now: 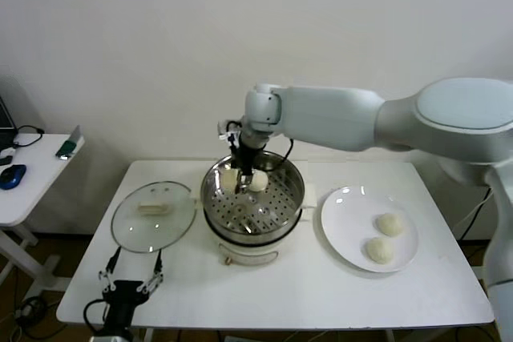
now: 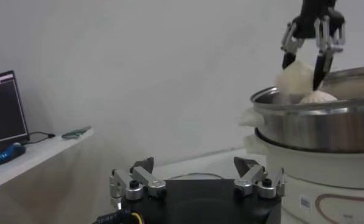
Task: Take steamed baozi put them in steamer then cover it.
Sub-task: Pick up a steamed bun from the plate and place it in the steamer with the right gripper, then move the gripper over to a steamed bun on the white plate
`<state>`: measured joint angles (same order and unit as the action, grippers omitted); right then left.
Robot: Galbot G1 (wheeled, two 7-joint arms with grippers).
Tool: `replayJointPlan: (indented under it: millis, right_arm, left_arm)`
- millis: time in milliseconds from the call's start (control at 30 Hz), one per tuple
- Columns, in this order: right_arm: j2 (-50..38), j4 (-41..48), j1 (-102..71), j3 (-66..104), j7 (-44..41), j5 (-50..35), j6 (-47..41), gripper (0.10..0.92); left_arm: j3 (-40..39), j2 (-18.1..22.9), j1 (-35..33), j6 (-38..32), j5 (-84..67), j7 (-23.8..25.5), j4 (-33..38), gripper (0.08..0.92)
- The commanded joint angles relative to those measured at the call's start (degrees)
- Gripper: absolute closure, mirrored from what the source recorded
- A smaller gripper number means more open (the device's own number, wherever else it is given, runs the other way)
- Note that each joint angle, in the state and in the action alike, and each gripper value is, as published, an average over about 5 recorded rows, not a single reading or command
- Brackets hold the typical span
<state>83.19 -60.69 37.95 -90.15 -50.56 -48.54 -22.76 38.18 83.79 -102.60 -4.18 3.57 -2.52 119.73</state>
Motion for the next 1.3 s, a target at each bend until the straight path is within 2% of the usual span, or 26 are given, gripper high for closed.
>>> replayJointPlan:
  millis: [33,367,600,700,967,1167,1300]
  right_arm:
    - [2.4,1.4,-4.7,-0.7,0.6,0.9,-0.3,0.33]
    - [3.0,3.5,-5.2,-0.8,-0.5,4.1,0.1,0.315]
    - [1.3,2.8,-3.3,0.1,-0.9,3.8,0.0,0.211]
    - [-1.0,0.9,-1.2,0.9,-1.2,2.7,0.1,0.204]
    - [-14.4,-10.5,9.2,0.0,-4.4,1.6,1.2,0.202]
    - [-26.1,-17.2,15.4,-3.1,-6.9,5.2,2.6,0.203]
    - [-34.8,-22.5,15.6,-5.1,-7.0,10.7,2.7,0.203]
  left_arm:
    - [0.2,-0.2,-0.2,-0.1,-0.1,0.1,-0.3,0.177]
    - [0.3,0.0,0.1,-0.4,-0.2,0.0,-1.4,0.177]
    - [0.8,-0.2,0.2,-0.5,-0.4,0.1,-1.6,0.177]
    - [1.0,-0.2,0.1,-0.6,-0.5,0.1,-1.6,0.177]
    - [1.2,-0.6,-0.2,-0.8,-0.7,0.1,-1.7,0.177]
    - [1.0,-1.3,-1.1,-0.4,-0.2,1.5,-1.0,0.177]
    - [1.1,-1.2,-1.2,-0.5,0.0,1.5,-1.0,0.177]
